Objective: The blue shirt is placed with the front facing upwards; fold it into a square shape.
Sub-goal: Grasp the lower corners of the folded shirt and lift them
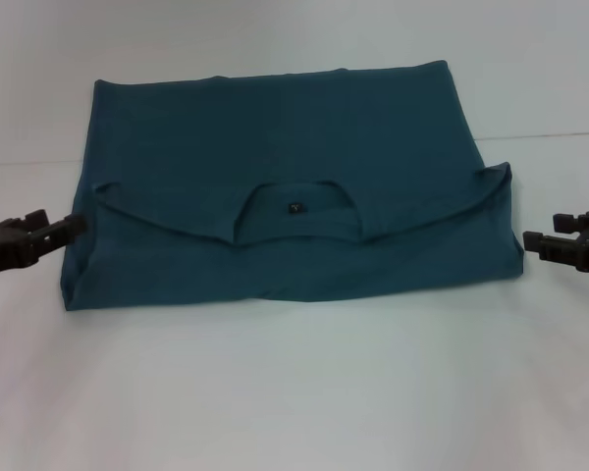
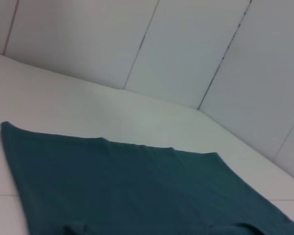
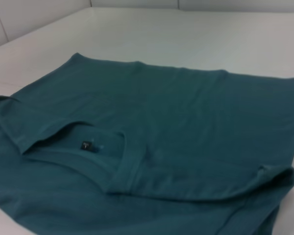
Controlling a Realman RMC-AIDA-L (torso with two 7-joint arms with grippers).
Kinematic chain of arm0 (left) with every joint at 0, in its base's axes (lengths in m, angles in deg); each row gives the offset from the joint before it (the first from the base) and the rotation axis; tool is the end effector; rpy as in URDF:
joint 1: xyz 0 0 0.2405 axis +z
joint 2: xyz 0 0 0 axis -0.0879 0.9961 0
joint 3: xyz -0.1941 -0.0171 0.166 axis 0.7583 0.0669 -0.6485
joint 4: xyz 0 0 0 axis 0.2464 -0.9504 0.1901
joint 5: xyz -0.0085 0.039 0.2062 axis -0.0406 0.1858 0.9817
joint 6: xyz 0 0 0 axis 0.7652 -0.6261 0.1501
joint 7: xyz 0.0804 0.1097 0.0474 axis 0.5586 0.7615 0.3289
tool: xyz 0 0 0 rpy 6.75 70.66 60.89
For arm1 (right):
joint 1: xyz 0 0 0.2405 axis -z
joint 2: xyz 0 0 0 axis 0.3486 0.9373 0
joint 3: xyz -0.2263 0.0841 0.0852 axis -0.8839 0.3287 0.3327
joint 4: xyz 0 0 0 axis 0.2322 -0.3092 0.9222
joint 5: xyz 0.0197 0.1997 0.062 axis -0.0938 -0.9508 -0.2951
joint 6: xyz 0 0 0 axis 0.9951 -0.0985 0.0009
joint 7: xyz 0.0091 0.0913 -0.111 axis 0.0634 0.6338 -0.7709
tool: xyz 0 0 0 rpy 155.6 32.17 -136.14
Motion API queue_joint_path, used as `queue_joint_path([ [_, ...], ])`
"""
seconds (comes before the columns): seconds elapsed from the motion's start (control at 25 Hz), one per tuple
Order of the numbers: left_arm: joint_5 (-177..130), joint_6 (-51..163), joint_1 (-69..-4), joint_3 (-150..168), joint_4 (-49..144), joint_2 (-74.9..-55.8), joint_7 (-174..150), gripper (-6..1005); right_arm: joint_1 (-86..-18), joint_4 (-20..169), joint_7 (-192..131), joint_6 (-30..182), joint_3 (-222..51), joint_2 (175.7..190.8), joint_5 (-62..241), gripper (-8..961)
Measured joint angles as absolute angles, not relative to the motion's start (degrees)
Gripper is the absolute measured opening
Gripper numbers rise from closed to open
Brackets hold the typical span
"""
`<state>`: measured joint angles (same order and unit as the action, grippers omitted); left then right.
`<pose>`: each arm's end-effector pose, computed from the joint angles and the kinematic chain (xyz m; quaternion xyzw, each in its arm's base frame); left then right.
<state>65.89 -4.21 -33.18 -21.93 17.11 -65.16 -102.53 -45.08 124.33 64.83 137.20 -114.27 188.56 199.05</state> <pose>-0.3195 0.3690 0.0489 -0.8082 -0.4047 -0.2879 0.3163 0.3288 0.3567 0.0771 -0.8601 0.3509 0.1161 0.3516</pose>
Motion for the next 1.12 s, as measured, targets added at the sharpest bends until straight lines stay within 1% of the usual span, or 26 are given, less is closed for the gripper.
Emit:
queue_joint_path([
  [0.08,66.72,-3.89,-32.63,-22.18,15.99,-65.43,-102.55,739,-44.91,124.37,65.49,137.62,-114.22,188.38,199.12,607],
  [0.2,69.45,-3.92,-32.53,-22.26,15.09,-65.46,-102.86,739,-45.13,124.36,67.9,137.77,-114.5,187.56,199.59,606],
  [0.48,73.3,-6.2,-32.85,-22.6,11.33,-65.51,-107.14,739,-48.07,123.3,77.64,138.08,-114.71,184.86,205.54,604],
  [0.84,73.48,-6.76,-33.49,-22.63,10.86,-65.43,-107.87,738,-53.54,116.17,85.37,138.11,-114.74,181.38,212.99,602],
  [0.96,73.48,-7.19,-33.7,-22.63,10.59,-65.51,-107.74,738,-54.56,114.48,85.49,137.93,-114.81,180.98,213.31,601],
  [1.12,73.42,-7.8,-33.88,-22.63,10.3,-65.87,-107.64,738,-55.42,113.29,85.49,136.86,-114.88,181.29,213.39,600],
])
